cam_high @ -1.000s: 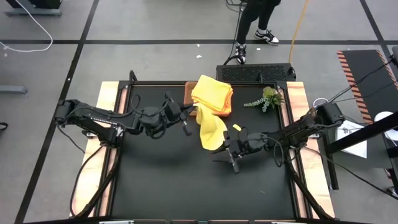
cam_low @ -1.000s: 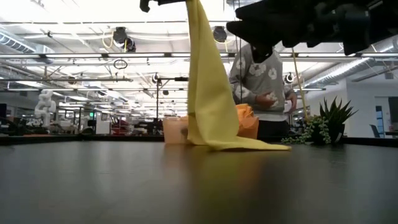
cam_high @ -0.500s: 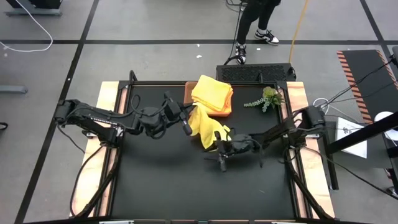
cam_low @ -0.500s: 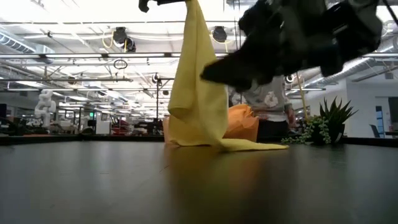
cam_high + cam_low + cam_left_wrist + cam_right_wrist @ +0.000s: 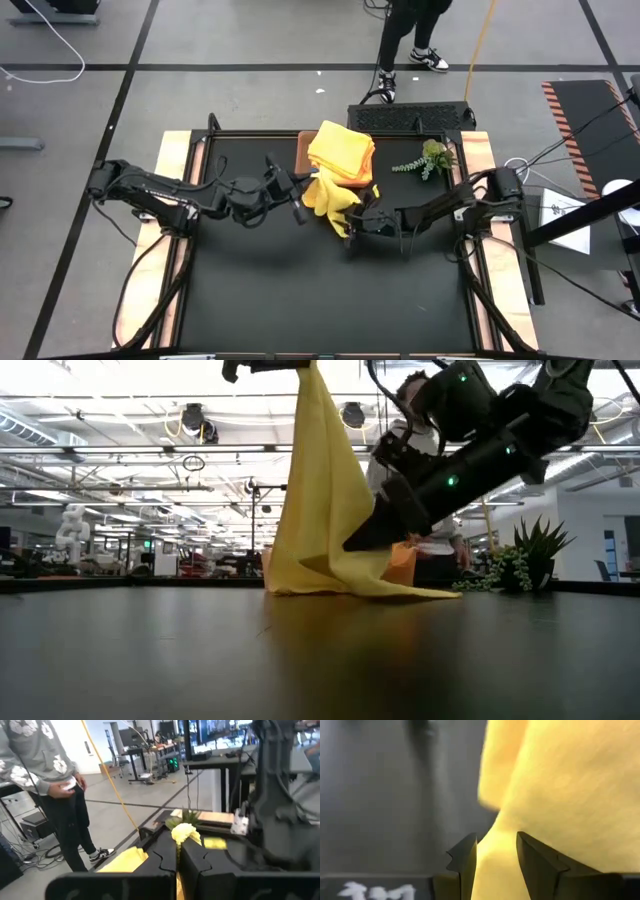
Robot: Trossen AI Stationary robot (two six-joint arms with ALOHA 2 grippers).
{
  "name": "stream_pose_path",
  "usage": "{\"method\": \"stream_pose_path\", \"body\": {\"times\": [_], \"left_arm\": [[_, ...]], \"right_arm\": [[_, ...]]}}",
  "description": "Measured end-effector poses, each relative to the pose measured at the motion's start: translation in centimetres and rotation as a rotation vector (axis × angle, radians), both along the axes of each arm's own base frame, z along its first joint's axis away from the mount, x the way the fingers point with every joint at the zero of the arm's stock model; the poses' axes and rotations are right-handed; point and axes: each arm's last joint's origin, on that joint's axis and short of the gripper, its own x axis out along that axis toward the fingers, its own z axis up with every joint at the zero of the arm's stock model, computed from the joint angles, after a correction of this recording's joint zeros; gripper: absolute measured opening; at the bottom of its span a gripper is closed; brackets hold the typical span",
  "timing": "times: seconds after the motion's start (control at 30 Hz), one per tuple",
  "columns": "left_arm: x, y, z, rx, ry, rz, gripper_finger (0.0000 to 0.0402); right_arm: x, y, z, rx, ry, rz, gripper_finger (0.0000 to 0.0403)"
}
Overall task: Fold microfiber towels
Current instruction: Fold the yellow microfiber towel
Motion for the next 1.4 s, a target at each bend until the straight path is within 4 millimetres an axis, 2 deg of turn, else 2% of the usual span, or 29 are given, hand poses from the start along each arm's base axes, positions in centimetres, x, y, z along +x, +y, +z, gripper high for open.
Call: {"method": "stream_pose_path", "body": {"times": [0.23,0.5,0.63,0.77,0.87,1.07,1.27,1.4], "left_arm": [[-0.4,-1.9,-1.5,-0.021,0.14,-0.061,0.0004],[-1.1,-3.5,-3.0,-0.095,0.263,-0.133,0.0005],[-1.1,-3.7,-3.1,-0.109,0.28,-0.168,0.0003],[-1.1,-3.6,-3.1,-0.098,0.284,-0.172,0.0005],[-1.0,-3.3,-3.1,-0.086,0.286,-0.168,0.0003],[-0.9,-2.7,-3.0,-0.078,0.276,-0.151,0.0003],[-0.7,-2.1,-3.0,-0.077,0.278,-0.135,0.0005],[-0.7,-1.7,-2.9,-0.085,0.272,-0.142,0.0004]], "right_arm": [[-2.0,-0.7,2.5,-0.072,0.038,-0.107,0.0132],[-5.0,-1.8,3.7,-0.058,-0.016,-0.178,0.0132],[-5.5,-1.6,4.5,0.004,-0.088,-0.106,0.0132],[-5.2,-0.4,5.2,0.082,-0.234,0.161,0.0132],[-4.8,0.4,5.2,0.122,-0.306,0.298,0.0132],[-3.9,1.4,3.7,0.134,-0.32,0.37,0.0132],[-3.3,3.4,3.6,0.134,-0.385,0.487,0.0132],[-1.7,4.2,3.0,0.105,-0.358,0.479,0.0135]]}}
